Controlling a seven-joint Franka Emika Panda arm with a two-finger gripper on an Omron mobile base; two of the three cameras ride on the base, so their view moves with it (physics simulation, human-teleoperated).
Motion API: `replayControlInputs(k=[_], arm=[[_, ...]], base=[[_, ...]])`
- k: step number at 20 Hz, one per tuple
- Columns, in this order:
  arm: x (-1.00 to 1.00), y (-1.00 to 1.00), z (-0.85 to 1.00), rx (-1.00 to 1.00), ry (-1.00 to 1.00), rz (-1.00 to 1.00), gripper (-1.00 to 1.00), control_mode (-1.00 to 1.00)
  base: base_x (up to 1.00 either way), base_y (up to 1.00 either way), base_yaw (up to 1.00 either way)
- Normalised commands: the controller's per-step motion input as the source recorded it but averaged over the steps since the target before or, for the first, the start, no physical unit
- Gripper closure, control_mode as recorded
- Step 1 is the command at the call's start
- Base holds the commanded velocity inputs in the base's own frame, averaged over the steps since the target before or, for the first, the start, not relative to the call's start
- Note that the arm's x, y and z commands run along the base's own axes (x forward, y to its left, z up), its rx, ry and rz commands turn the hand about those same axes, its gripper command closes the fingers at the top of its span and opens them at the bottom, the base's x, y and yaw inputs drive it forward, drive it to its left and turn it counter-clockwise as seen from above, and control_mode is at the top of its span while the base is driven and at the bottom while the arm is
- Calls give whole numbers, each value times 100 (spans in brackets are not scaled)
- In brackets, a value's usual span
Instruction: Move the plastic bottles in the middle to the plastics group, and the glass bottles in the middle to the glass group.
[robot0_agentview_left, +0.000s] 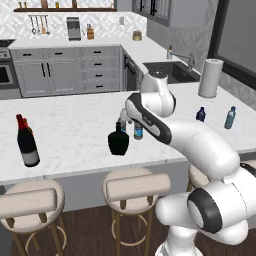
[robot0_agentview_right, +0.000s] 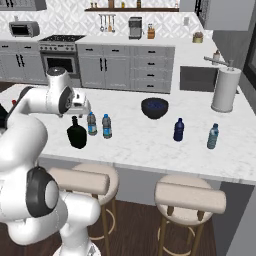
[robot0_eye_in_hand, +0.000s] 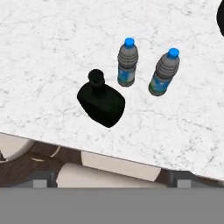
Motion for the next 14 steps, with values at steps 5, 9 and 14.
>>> replayControlInputs(k=[5, 9, 14], arm=[[35, 41, -40, 4, -2, -1, -100, -100], [45, 26, -25, -2, 0, -1, -100, -100], [46, 11, -15, 0, 0, 0, -100, -100]], base=[[0, 0, 0], [0, 0, 0], [0, 0, 0]])
